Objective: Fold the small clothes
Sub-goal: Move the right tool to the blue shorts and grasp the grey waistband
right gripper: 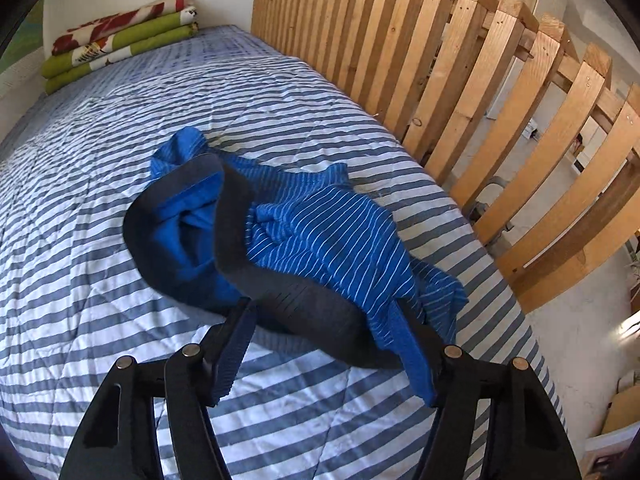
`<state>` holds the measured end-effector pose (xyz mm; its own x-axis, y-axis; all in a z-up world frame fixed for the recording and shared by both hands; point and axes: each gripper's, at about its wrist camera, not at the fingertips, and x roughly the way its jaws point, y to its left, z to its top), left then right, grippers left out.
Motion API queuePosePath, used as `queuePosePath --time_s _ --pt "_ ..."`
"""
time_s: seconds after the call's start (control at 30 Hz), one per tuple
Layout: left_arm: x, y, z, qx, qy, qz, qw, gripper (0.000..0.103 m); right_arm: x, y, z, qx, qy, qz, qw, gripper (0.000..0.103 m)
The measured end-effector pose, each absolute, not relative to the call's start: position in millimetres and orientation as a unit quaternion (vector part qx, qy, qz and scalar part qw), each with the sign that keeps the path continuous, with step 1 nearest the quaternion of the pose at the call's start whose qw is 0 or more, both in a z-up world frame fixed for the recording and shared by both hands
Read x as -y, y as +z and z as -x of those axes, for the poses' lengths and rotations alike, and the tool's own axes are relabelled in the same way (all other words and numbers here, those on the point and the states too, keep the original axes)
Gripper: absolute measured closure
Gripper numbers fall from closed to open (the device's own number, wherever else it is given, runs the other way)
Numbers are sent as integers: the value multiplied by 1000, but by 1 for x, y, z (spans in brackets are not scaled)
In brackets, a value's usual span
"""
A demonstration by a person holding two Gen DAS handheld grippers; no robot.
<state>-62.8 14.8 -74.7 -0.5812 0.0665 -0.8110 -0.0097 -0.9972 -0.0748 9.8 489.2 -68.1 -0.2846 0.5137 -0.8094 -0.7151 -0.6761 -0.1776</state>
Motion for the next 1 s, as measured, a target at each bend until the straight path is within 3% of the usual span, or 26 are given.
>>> queuePosePath --time_s 0.2,0.27,0.33,0.43,0.73,1.0 --pt "-7 -68 61 39 892 450 21 4 -498 -78 14 -88 782 477 392 39" --pt "-6 -67 60 40 892 450 21 4 -502 -80 18 -97 779 484 387 54" --pt "-4 -66 59 41 892 449 21 4 -506 -85 20 -114 770 500 379 83" --pt "0 -64 56 42 893 447 20 4 -511 -84 16 -133 771 498 375 90" --pt "7 -60 51 47 896 442 19 4 -508 -65 -7 -206 791 463 342 96" --pt "14 -51 44 56 902 428 17 4 -444 -14 -8 -196 839 434 264 96"
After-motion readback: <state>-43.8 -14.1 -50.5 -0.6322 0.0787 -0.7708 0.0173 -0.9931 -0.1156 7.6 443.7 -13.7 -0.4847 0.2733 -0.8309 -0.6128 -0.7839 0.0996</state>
